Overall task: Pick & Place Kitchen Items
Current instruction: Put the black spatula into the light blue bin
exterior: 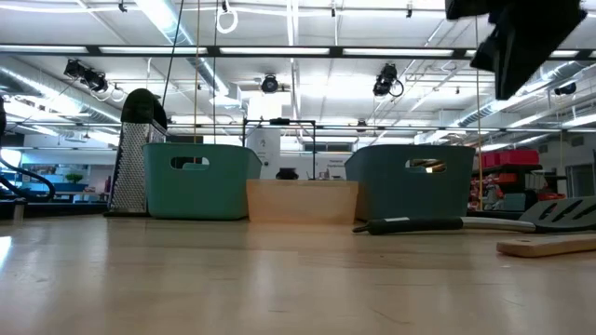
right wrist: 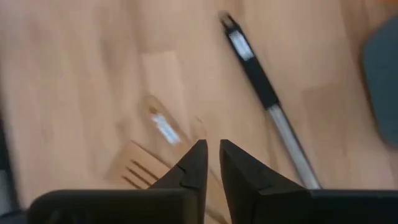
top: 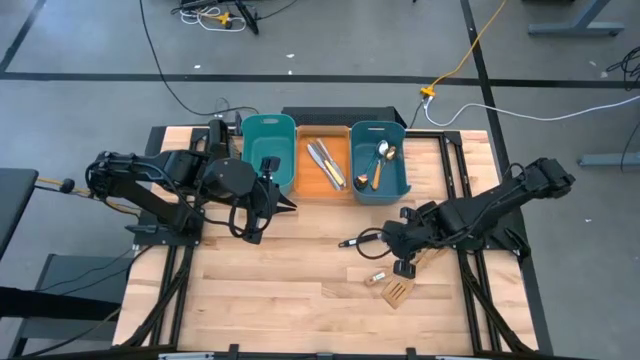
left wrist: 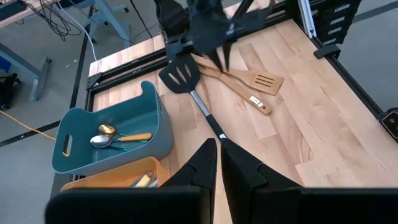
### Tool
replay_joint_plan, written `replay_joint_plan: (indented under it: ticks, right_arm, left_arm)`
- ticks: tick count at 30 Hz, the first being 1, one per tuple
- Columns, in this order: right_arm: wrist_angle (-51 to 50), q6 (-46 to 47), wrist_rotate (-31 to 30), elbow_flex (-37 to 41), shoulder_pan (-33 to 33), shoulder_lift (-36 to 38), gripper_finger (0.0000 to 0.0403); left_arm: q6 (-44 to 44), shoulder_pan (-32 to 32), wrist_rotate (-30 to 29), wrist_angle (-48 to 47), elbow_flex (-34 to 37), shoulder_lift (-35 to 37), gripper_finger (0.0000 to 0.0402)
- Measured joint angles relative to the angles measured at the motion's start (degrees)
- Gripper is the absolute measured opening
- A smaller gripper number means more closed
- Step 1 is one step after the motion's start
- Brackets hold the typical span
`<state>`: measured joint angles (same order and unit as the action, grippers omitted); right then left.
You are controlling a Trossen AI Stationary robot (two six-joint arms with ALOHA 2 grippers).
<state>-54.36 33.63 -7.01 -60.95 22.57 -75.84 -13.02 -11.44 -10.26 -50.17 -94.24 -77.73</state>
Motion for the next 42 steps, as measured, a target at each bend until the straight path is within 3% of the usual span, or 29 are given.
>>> replay_joint_plan:
  ticks: [22,42]
  right_arm:
    - [2.05,-3.06,-2.58,10.66,-4.52,0.03,0.0151]
    - [11.24,-4.15,-4.0,21.7,-9.22,0.03,0.0171]
  left_arm:
    - [0.39,0.02,0.0,0.01,0.0,0.0,0.003]
    - [0.4,0.02,0.0,0.02,0.0,0.0,0.003]
